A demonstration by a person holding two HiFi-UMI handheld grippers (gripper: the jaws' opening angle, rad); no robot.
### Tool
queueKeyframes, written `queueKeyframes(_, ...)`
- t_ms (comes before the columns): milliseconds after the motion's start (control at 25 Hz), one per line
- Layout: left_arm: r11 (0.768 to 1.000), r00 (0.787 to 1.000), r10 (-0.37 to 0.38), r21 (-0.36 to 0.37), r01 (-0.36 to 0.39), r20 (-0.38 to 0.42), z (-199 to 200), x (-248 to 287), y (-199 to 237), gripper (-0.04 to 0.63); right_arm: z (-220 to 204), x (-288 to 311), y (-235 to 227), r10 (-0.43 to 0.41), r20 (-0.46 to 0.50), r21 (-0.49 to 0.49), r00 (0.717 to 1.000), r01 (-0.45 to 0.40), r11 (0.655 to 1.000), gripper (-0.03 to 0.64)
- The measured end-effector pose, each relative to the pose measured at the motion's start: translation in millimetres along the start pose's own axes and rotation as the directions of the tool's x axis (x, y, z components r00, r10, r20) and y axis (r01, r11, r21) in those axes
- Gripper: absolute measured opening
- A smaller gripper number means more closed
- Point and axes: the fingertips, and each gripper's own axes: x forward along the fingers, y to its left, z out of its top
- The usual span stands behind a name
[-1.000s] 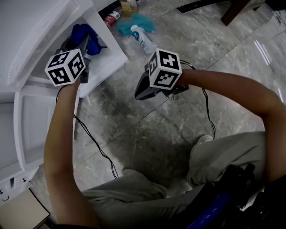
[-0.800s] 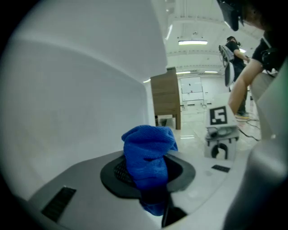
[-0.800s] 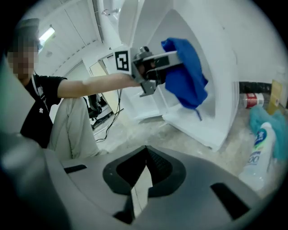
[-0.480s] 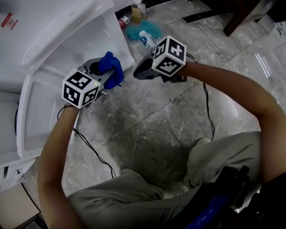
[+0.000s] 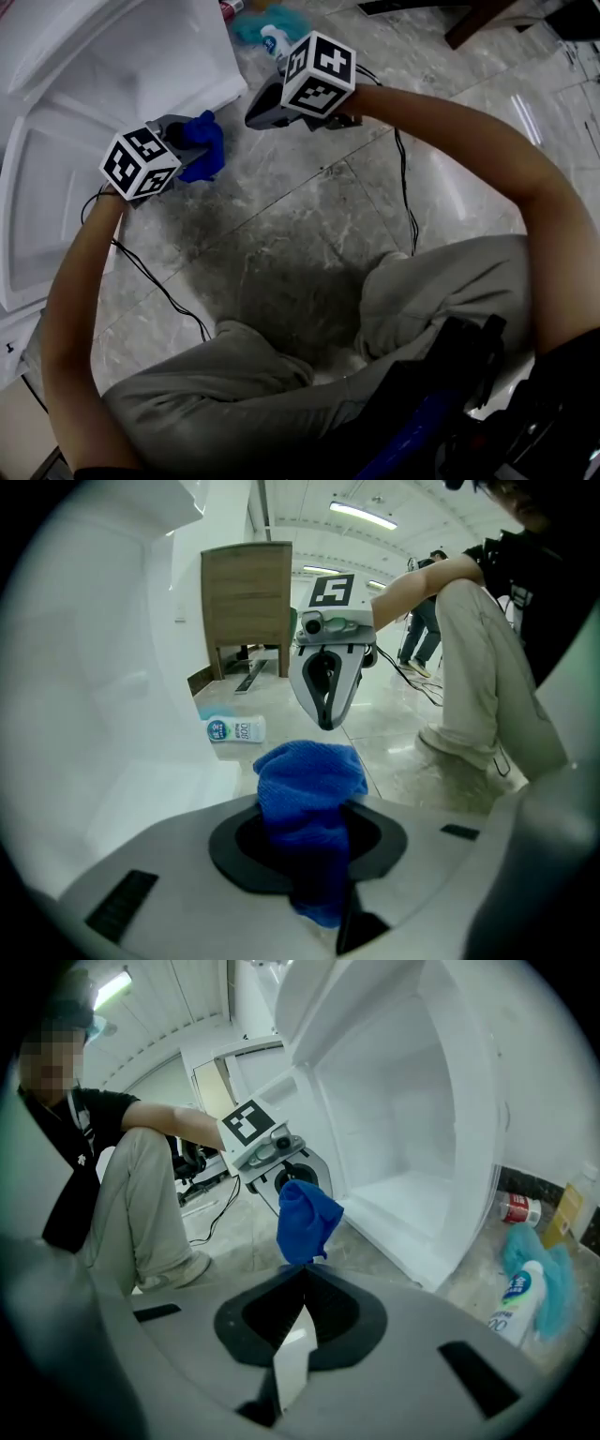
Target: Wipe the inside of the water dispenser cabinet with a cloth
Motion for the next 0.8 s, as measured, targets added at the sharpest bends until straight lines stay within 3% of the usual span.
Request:
queueKeyframes(200,1.000,1.000,-0.027,-0.003,0.027,0.002,-2,9,-8,0.091,-15,0,5,0.004,-0.024,0.001,1.000,-0.004,1.000,-0.002)
queueKeyframes(440,0.999,0.999,-0.039,0.017,0.039,-0.003,6,15,-13,0.092,-17,-5,-6,-0.052,-0.005,-0.020,0.999,0.052,0.998,-0.002)
queueKeyframes(800,0.998,0.998,-0.059,0.033,0.060,-0.034,2,19,-16,0.091,-26,3,-1,-0.035,-0.051,-0.037,0.998,0.033,0.999,-0.002)
